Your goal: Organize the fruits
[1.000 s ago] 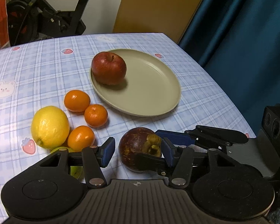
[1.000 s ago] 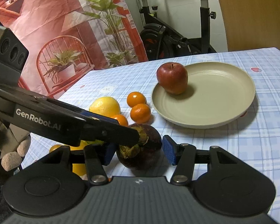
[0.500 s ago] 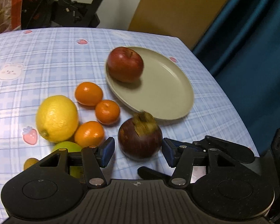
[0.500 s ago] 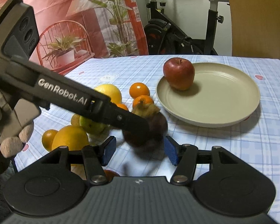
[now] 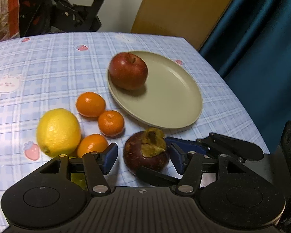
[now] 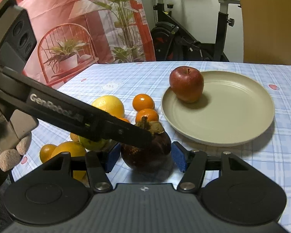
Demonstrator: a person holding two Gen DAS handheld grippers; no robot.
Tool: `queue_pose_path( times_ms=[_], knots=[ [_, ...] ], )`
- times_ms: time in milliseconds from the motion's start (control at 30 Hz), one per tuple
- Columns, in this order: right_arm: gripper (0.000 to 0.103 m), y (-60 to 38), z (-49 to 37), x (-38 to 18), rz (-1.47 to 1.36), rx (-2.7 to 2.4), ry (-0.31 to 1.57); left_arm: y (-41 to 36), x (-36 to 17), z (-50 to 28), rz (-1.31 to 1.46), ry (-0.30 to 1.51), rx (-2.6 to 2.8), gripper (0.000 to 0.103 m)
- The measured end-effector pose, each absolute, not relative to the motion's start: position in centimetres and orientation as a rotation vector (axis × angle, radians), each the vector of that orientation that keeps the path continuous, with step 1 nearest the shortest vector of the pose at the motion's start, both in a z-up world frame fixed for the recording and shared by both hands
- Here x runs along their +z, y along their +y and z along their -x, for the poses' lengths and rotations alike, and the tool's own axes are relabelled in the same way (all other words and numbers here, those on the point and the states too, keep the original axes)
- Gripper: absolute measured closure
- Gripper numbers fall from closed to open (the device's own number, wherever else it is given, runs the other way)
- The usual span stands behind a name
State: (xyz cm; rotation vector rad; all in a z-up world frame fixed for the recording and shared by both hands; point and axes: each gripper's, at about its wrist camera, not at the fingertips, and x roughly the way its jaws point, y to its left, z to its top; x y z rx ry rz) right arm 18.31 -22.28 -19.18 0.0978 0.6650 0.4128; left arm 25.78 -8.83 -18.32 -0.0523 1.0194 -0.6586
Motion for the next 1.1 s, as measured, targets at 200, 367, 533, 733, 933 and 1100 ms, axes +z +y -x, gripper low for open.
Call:
queue_pose_path(
  times_ms=[200,367,533,733,933,1100],
  knots=[
    [0.040,-22.3,-18.5,-19.6,-0.094,0.416,0.667,-9.6,-19.1,-25.2,0.004,1.015,-0.657,0.042],
    [0.040,-22.4,-18.5,-19.8,-0.099,0.420,0.660,-9.8,-19.2,-24.6,-0.005,0.982,-0.639,0.042],
    [0.040,-22.3,-18.0,-19.2,-0.086,0.403,0.651,-9.9,-18.6,-24.3,-0.011,0.974,-0.639,0.042],
    [0.040,-23.6,-17.6,-16.3,-0.080,0.391,0.583,-11.1,-15.5,-24.0,-0.020,0.897,-0.653,0.042],
    [0.040,-25.3,-18.2,-13.0,-0.054,0.372,0.532,-12.8,-12.5,-24.8,-0.010,0.831,-0.668,0.042],
    [0.040,-26.8,-19.7,-11.0,-0.038,0.359,0.500,-14.6,-10.6,-26.5,-0.004,0.791,-0.679,0.042]
  ],
)
